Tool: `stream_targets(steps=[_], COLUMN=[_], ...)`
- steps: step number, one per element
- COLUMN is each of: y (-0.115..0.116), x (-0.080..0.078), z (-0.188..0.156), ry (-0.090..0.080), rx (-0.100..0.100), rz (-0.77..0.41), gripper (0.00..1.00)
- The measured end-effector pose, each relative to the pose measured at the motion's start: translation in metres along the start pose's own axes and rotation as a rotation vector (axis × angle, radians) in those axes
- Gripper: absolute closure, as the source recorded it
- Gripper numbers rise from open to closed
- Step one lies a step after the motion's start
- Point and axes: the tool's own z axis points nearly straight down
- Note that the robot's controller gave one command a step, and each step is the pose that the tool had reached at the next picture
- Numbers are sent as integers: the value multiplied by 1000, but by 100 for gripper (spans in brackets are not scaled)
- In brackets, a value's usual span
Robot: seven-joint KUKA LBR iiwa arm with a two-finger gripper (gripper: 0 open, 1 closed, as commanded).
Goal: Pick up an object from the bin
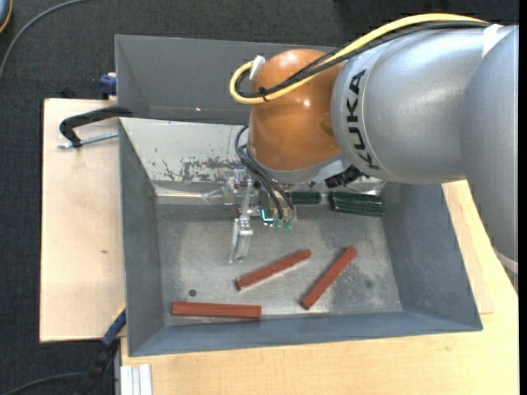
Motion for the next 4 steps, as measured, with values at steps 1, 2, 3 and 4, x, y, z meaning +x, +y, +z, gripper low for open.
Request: stream_targets(steps=[1,2,3,4], y=[-83,-110,-109,-129], x=[27,26,25,39], z=[92,111,110,-31], ry=[2,-3,-6,-19], rx=[4,1,-1,0], rz=[-26,27,26,26], gripper=[0,0,100,100])
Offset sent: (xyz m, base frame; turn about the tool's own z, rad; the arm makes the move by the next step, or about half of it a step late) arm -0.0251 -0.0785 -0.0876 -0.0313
